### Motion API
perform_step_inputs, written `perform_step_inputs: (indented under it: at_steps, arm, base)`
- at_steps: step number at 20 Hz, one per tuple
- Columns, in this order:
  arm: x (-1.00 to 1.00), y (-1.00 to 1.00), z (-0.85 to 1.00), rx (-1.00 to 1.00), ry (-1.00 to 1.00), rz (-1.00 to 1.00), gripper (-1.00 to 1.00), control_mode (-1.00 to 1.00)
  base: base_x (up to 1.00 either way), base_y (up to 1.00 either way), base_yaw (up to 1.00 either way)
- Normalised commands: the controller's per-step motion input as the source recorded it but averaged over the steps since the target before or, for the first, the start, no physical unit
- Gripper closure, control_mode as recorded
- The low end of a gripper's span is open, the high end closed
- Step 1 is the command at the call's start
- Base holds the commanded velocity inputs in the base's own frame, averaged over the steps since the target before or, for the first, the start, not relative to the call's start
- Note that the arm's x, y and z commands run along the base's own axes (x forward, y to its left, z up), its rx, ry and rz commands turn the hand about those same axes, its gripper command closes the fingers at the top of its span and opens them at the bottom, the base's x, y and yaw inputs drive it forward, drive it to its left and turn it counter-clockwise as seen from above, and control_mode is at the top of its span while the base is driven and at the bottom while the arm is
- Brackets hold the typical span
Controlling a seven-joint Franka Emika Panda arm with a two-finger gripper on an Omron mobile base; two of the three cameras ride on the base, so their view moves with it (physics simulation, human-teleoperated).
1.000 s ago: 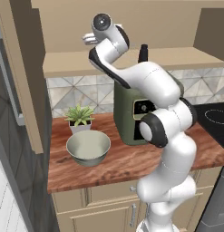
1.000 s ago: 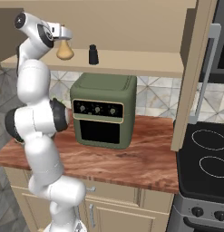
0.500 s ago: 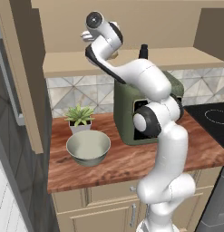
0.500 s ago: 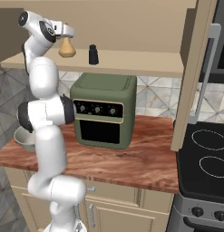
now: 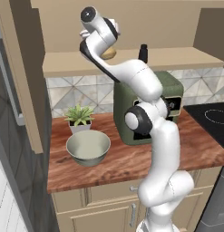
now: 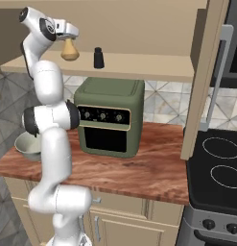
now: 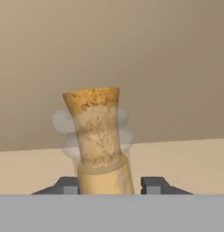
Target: Retrieve the bottle and the shaker from the cabinet and place them next to the mixing bowl on the counter. Then add garlic from the fridge to the mixing bowl.
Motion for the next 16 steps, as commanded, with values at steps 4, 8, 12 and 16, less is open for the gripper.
perform_step_inputs:
  at_steps: [4,8,12,16]
  arm:
    - [-0.03,-0.12,-0.24,-0.01,0.03,-0.07,1.00,-1.00]
    - [-0.72,-0.36,-0.56,-0.02,0.00,-0.23,1.00,-1.00]
    - [-1.00,-0.35,-0.52,-0.01,-0.11,-0.35,1.00,-1.00]
    - [-1.00,-0.04,-0.52,-0.07,-0.50,-0.35,1.00,-1.00]
  base:
    - [0.00,0.00,0.00]
    - [0.00,0.00,0.00]
    - [0.00,0.00,0.00]
    - [0.00,0.00,0.00]
